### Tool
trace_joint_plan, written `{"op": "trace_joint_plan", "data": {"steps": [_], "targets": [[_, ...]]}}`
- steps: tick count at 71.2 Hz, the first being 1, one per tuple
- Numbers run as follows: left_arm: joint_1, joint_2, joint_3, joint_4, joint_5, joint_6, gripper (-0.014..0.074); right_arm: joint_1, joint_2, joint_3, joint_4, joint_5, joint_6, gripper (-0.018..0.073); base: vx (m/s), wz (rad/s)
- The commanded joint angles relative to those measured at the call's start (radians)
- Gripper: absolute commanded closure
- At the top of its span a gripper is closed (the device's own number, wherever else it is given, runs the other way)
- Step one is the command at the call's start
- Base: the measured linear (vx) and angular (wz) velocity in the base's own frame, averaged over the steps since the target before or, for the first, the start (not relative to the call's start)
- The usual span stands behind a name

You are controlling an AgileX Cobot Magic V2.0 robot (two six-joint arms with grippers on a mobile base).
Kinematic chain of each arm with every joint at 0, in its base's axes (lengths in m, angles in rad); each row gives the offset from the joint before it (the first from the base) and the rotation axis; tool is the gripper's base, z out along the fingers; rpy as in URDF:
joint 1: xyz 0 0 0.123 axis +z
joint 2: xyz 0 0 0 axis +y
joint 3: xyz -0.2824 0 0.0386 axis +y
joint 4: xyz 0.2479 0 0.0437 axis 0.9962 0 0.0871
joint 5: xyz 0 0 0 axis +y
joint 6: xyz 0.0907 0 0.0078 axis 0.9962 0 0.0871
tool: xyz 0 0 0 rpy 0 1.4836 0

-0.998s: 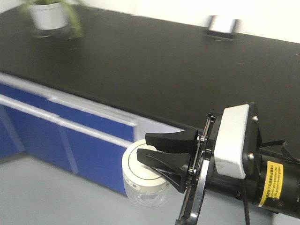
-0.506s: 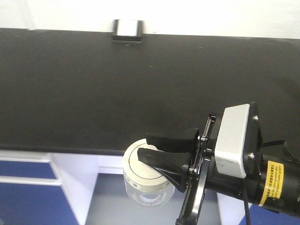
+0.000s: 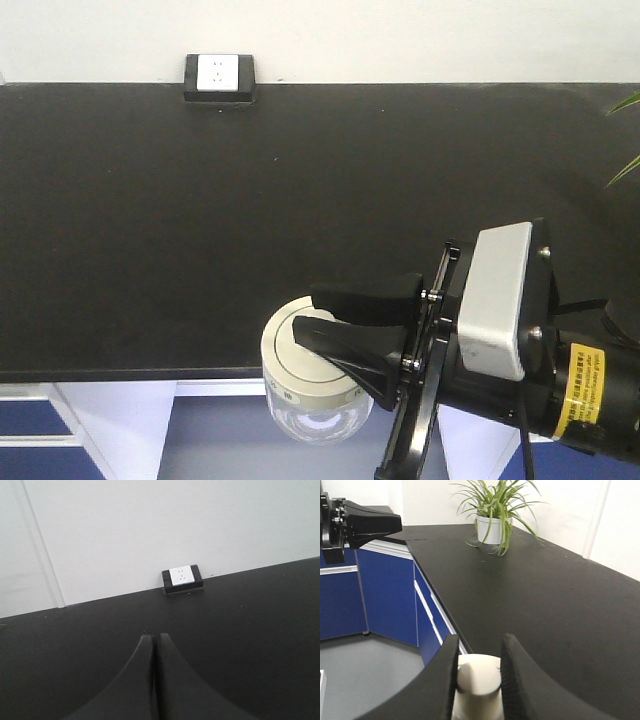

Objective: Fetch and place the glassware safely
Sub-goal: 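Keep holding the jar while the base drives to the black worktop, then hold the jar still in the right gripper above the worktop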

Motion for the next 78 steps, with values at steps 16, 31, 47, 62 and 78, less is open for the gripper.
{"op": "trace_joint_plan", "data": {"steps": [16,31,47,62,78], "targets": [[-0.007,0.008,-0.027,-0.003,-0.072,-0.009,0.0603,-0.003,-0.021,-0.030,0.047,-0.061,-0.005,0.0563,0.10,-0.05],[-0.007,0.008,-0.027,-0.003,-0.072,-0.009,0.0603,-0.003,-0.021,-0.030,0.047,-0.061,-0.005,0.0563,0.10,0.00],[-0.007,0.008,-0.027,-0.003,-0.072,-0.009,0.0603,-0.003,-0.021,-0.030,0.047,-0.061,-0.005,0.0563,0.10,0.02],[-0.007,0.008,-0.027,-0.003,-0.072,-0.009,0.0603,-0.003,-0.021,-0.030,0.047,-0.061,-0.005,0.0563,0.08,0.03],[-0.007,0.008,-0.027,-0.003,-0.072,-0.009,0.0603,-0.003,-0.021,-0.030,0.047,-0.061,-0.005,0.0563,0.07,0.03]]}}
